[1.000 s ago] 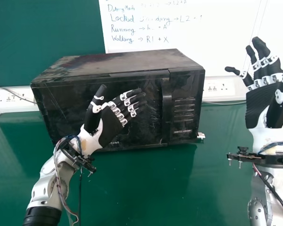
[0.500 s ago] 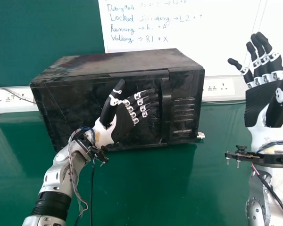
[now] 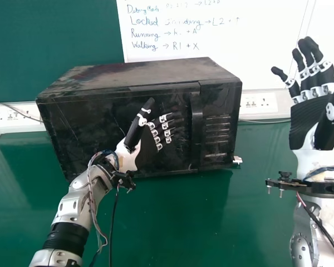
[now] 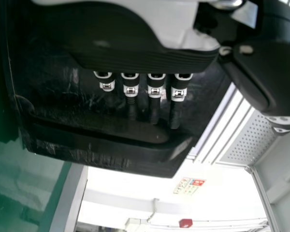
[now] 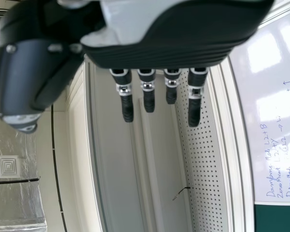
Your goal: Open the door of oven
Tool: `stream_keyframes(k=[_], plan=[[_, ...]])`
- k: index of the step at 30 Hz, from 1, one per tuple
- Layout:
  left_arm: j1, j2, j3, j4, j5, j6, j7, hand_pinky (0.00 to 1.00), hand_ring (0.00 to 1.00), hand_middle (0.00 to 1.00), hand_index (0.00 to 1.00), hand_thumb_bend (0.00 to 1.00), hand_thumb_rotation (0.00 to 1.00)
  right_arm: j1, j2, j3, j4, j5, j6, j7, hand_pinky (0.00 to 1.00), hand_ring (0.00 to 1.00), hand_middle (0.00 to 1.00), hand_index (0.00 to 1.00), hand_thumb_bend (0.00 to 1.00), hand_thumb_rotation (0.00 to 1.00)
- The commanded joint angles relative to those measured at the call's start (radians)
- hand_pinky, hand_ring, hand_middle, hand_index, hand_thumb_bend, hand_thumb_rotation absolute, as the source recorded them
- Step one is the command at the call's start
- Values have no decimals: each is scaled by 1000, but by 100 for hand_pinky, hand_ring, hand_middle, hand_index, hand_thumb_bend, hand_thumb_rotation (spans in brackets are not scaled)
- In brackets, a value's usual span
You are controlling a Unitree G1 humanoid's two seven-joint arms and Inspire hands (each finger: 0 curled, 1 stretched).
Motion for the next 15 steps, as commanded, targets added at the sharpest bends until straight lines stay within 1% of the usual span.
stream_keyframes(k=[1,8,13,15], plan=[[-11,-4,-14,-7,18,7,17,79,93,98,91,88,77,3,8,1,-9,1,-10,-4,83,94,93,87,100,100],[-15,-9,-16,-3,44,4,43,77,92,97,91,90,76,7,10,2,-14,-3,-14,-7,83,94,93,87,100,100],[-19,-15,-17,10,51,0,46,74,91,97,91,90,75,11,15,6,-21,-1,-16,-6,82,94,93,87,100,100],[-22,-21,-17,24,49,-14,33,72,91,97,91,89,75,14,16,8,-23,-3,-18,-7,82,93,93,87,100,100]])
